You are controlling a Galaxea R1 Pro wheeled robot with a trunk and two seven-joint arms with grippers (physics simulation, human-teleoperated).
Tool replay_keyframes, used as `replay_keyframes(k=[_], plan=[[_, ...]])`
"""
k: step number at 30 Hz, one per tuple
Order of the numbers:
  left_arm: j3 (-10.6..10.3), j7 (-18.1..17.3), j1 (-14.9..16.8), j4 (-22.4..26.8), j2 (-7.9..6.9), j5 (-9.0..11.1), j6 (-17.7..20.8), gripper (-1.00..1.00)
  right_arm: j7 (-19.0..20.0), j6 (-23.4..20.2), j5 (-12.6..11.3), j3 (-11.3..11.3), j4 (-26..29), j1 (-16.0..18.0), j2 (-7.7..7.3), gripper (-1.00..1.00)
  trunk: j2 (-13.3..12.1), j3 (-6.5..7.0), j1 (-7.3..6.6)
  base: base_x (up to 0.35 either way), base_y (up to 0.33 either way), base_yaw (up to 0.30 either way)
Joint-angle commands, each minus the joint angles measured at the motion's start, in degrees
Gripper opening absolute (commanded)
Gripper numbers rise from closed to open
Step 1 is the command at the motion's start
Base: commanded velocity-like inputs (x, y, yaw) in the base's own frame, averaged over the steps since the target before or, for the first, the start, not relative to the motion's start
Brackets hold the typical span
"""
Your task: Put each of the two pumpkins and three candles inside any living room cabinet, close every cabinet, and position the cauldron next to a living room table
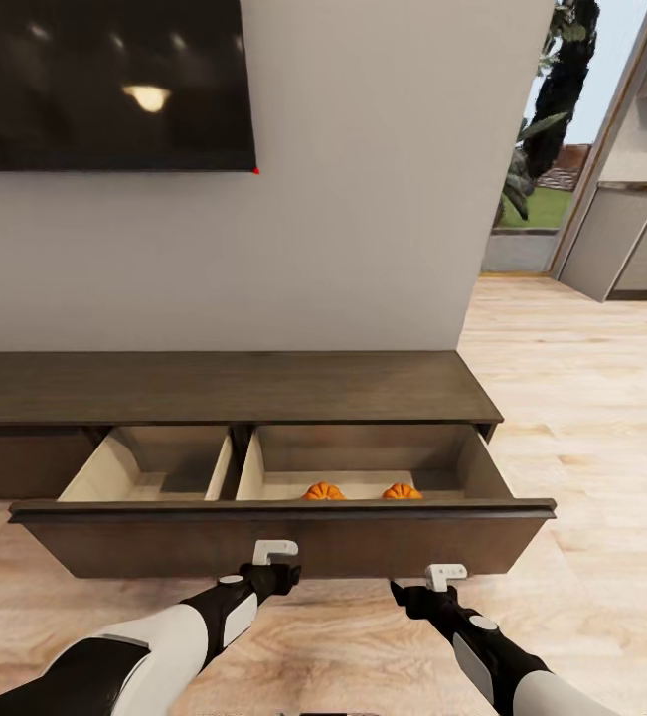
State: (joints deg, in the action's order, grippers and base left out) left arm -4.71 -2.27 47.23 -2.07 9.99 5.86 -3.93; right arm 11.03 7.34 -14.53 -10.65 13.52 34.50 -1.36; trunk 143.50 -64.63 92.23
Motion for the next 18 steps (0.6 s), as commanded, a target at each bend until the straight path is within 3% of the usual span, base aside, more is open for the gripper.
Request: replay_keyframes(k=[1,7,18], plan=[[-0.48,-0.19,0.06,-0.22,0.01,0.65,-0.37,1.0,0.13,0.22,-0.59,-0.43,-0.07,0.04,-0.05,1.0,0.04,-0.27,0.01,0.0,0.0,0.0],[-0.48,-0.19,0.02,-0.22,0.01,0.79,-0.46,1.0,0.13,0.22,-0.59,-0.43,-0.07,0.04,-0.02,1.0,0.12,-1.6,0.17,0.0,0.0,0.0],[-0.48,-0.19,-0.41,-0.2,0.01,0.9,-0.55,1.0,0.13,0.22,-0.59,-0.43,-0.07,0.04,0.03,1.0,0.12,-1.6,0.17,0.0,0.0,0.0]])
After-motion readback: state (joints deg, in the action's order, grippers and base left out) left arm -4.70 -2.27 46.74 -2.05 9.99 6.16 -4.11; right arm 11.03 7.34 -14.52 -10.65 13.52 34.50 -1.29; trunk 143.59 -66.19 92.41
